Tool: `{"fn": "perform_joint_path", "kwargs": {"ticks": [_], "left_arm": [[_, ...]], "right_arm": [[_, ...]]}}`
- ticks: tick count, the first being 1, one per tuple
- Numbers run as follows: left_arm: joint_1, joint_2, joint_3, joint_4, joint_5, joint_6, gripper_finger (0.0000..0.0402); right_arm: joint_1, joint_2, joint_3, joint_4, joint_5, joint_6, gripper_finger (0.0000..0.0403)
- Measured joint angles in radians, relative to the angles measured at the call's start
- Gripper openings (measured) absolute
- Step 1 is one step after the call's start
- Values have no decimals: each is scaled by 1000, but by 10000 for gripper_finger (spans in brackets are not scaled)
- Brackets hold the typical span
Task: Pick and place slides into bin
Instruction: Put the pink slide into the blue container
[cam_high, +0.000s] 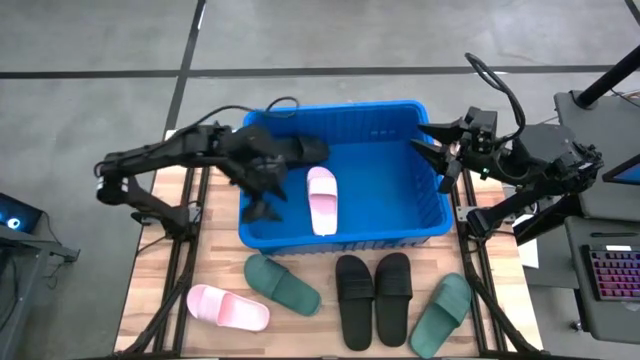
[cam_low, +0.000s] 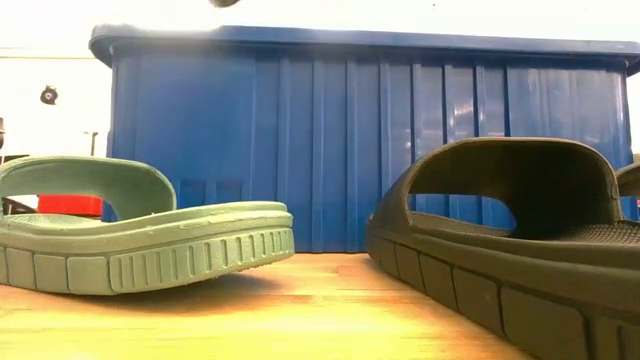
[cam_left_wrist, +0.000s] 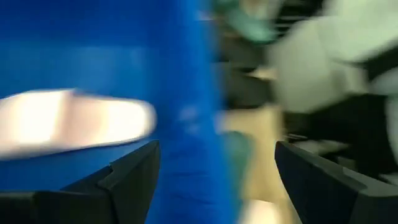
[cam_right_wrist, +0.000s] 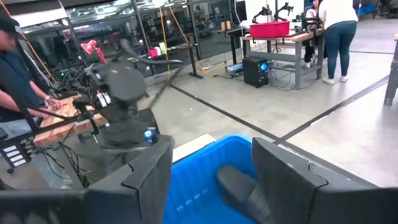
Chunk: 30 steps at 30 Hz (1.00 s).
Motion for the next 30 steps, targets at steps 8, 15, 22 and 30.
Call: {"fn": "perform_joint_path", "kwargs": {"ticks": [8,15,22,30], "left_arm": [[-127,-73,0,-11,49,-276,299],[-280,-77,0,-31,49,-684,299],[-425,-46,0,-30,-29,-1015,299],[-559,39,0,-74,-154,-1232,299]], "right_arm": [[0,1,0,-3,-4,21,210],[0,1,0,-3,-3,-94,210],[0,0,0,-31,-3,-130,210],[0,0,0,-131,-3,-104,210]]}}
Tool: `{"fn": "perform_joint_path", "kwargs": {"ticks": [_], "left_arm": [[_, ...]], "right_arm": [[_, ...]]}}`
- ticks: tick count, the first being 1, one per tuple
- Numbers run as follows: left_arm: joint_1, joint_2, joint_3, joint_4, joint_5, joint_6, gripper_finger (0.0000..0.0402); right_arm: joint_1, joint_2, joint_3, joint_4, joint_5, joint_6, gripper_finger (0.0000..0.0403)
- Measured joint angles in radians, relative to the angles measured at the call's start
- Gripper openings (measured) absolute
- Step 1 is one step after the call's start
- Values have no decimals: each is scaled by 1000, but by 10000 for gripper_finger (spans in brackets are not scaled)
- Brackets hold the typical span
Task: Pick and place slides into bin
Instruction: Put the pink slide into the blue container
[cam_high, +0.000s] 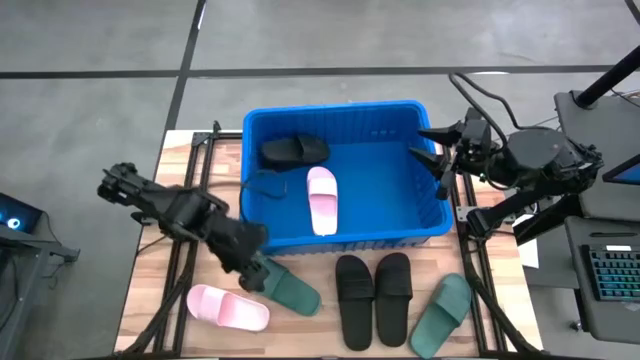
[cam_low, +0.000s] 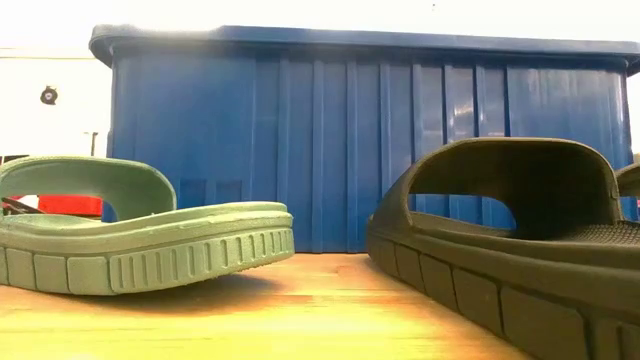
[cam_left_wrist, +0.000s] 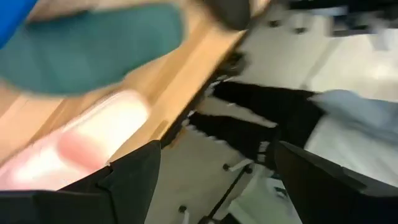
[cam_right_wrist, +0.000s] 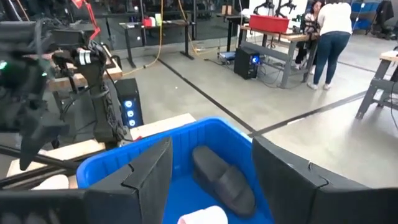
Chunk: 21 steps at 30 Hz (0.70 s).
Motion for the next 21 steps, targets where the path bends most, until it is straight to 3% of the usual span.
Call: {"fn": "perform_joint_path", "kwargs": {"ticks": [9,13,21], "left_arm": [[-113,159,0,-358,-69,-264,299],[-153,231,-1,-340,-125,-380,299],[-217,355,-1,-358,-86,-417,299]], "right_arm": [[0,0,0,-7,-1,25,210],[0,0,0,-7,-1,25,210],[0,0,0,-7,-1,25,210]]}}
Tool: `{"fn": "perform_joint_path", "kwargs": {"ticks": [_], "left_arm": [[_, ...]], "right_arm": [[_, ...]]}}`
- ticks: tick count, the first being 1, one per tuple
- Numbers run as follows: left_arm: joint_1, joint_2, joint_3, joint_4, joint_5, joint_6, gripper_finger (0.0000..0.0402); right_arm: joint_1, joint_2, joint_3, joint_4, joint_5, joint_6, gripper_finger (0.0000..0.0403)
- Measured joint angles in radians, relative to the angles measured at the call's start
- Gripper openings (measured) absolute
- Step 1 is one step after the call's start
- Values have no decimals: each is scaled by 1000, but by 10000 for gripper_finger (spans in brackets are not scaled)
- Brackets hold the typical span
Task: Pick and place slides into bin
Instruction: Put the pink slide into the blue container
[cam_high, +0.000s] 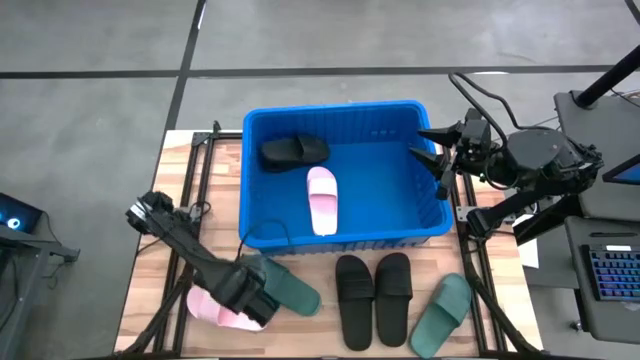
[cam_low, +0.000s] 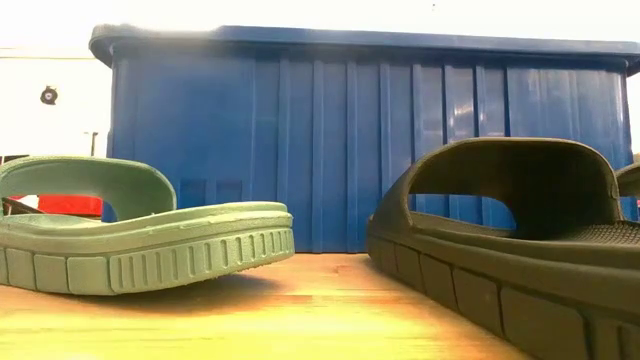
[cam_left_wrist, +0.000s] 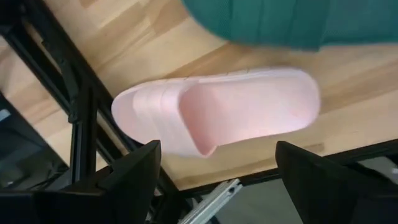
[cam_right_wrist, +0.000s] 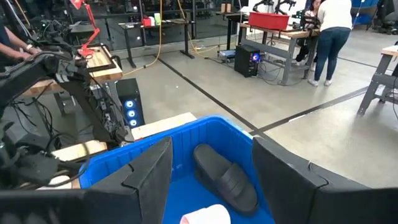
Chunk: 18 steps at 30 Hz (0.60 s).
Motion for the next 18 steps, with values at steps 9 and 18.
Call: {"fn": "perform_joint_path", "kwargs": {"ticks": [9,18], "left_arm": [[-55,125,-2,0,6,-74,299],[-100,239,-65,0,184,-164,299]], "right_arm": [[0,0,0,0,-1,-3,210],[0,0,0,0,-1,-10,210]]}}
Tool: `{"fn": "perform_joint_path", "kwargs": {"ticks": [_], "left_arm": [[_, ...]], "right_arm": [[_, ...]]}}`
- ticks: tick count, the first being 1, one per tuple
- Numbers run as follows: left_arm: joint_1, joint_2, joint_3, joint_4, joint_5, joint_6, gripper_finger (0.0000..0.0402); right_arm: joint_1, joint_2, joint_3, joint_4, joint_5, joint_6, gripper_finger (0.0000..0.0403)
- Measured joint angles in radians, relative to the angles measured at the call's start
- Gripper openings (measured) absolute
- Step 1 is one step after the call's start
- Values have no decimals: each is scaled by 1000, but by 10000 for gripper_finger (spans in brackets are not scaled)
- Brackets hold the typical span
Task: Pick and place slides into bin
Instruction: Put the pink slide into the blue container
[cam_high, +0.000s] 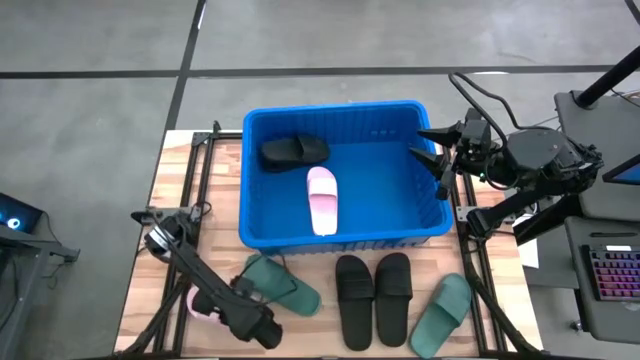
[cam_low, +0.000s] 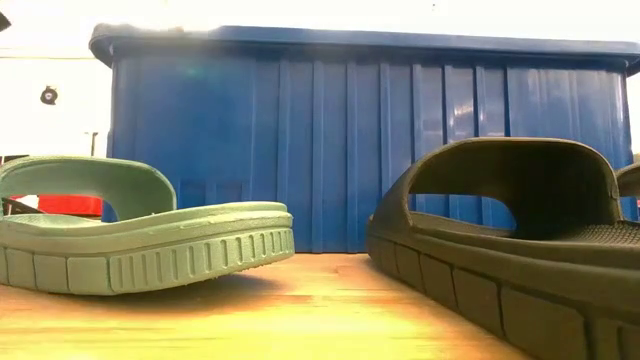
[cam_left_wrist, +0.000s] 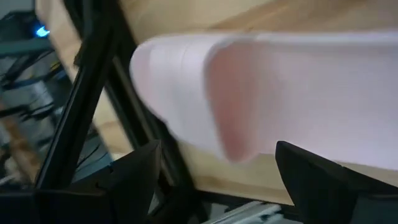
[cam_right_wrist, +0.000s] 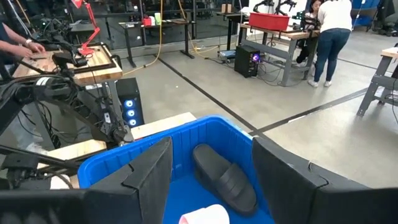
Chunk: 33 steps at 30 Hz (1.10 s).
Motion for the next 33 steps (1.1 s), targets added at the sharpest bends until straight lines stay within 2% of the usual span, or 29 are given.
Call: {"fn": "perform_joint_path", "kwargs": {"ticks": [6,11,15,22,26,33], "left_arm": [[-19,35,-39,0,2,-16,299],[-20,37,-119,1,4,-18,299],[-22,34,-178,0,49,-18,299],[-23,26,-208,0,50,-7,294],[-24,15,-209,2,47,-3,269],[-24,4,-206,41,42,5,193]], "right_arm": [[0,0,0,0,0,-1,210],[0,0,0,0,-2,-1,210],[0,0,0,0,-3,0,210],[0,0,0,0,-3,3,210],[0,0,0,0,-3,3,210],[0,0,0,1,-3,2,210]]}}
